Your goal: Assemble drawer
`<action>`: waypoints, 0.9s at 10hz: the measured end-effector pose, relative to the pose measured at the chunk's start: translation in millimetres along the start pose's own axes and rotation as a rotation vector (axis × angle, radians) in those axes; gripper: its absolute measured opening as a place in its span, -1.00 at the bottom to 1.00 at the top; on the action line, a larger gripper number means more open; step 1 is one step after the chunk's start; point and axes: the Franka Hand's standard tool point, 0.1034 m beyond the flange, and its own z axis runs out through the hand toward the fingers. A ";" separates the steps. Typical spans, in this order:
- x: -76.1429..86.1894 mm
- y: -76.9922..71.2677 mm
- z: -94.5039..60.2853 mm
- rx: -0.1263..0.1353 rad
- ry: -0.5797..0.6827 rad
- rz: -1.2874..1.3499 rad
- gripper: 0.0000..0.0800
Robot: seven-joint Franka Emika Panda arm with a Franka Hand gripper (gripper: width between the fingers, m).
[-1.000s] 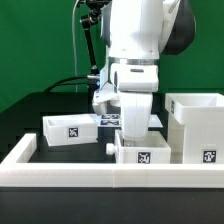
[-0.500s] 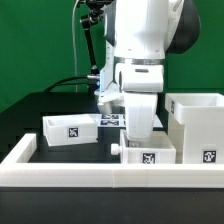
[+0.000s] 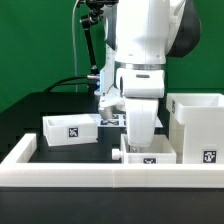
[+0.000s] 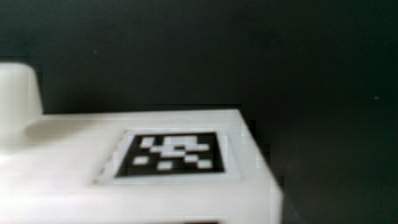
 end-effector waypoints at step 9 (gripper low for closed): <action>2.7 1.9 -1.0 -0.022 0.001 0.036 -0.90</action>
Offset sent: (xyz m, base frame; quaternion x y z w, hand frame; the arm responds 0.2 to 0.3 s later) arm 0.0097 0.0133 0.0109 -0.0114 -0.0090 -0.0257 0.9996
